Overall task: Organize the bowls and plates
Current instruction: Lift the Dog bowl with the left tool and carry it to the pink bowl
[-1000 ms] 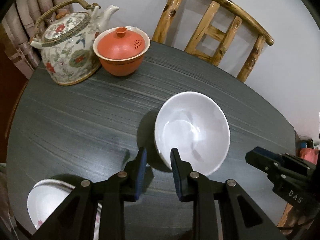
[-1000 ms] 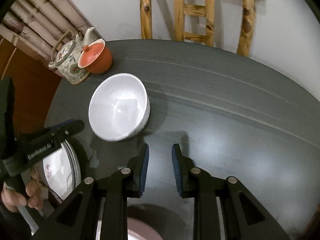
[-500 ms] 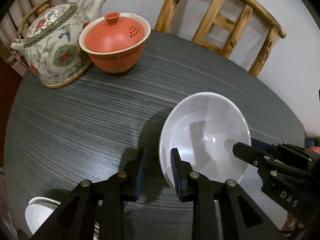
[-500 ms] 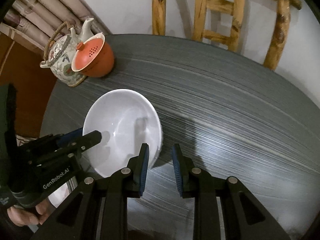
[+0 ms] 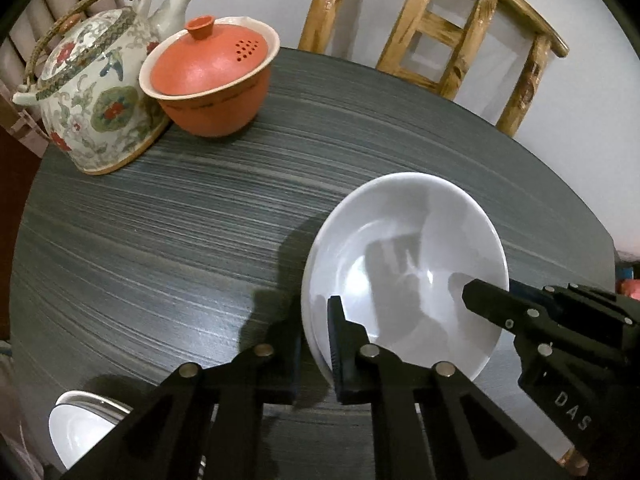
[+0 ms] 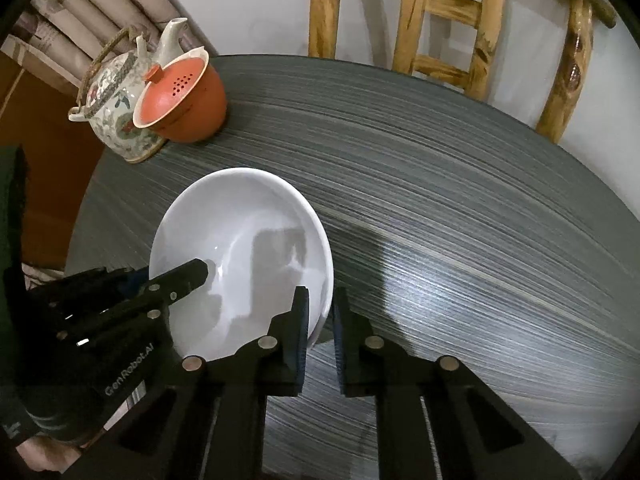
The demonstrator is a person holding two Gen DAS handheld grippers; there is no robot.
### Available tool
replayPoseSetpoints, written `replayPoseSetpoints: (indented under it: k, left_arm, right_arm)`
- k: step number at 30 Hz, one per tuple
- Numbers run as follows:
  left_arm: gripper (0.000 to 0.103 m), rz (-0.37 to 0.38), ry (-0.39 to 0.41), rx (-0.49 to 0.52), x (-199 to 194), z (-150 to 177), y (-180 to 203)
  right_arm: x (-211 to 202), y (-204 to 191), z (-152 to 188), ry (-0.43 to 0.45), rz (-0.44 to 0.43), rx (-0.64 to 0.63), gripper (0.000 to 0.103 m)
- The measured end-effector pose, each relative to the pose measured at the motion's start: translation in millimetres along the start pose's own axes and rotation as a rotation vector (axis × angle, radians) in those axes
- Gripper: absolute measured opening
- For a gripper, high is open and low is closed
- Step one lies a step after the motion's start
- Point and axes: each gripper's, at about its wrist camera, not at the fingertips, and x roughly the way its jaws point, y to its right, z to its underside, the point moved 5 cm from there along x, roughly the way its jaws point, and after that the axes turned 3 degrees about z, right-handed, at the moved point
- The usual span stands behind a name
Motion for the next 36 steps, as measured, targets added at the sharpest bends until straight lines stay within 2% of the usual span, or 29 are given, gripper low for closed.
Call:
replayPoseSetpoints:
  k: [12, 26, 36]
  left_arm:
    - [0.010, 0.010, 0.009, 0.051, -28.9, 16.1, 26.7]
    - [0.010, 0.029, 0.039, 0.120, -78.0, 40.7, 64.6]
    - [0.010, 0.029, 0.058, 0.152, -109.8, 71.2, 76.8]
  right_arm:
    - [-26.7, 11.6, 14.3, 0.001, 0.006, 0.036, 0.011]
    - [-82.6, 23.4, 49.3, 0.036, 0.049, 0.059, 0.011]
    - [-117.8, 20.9, 83.7, 0.058, 0.064, 0.067, 0.011]
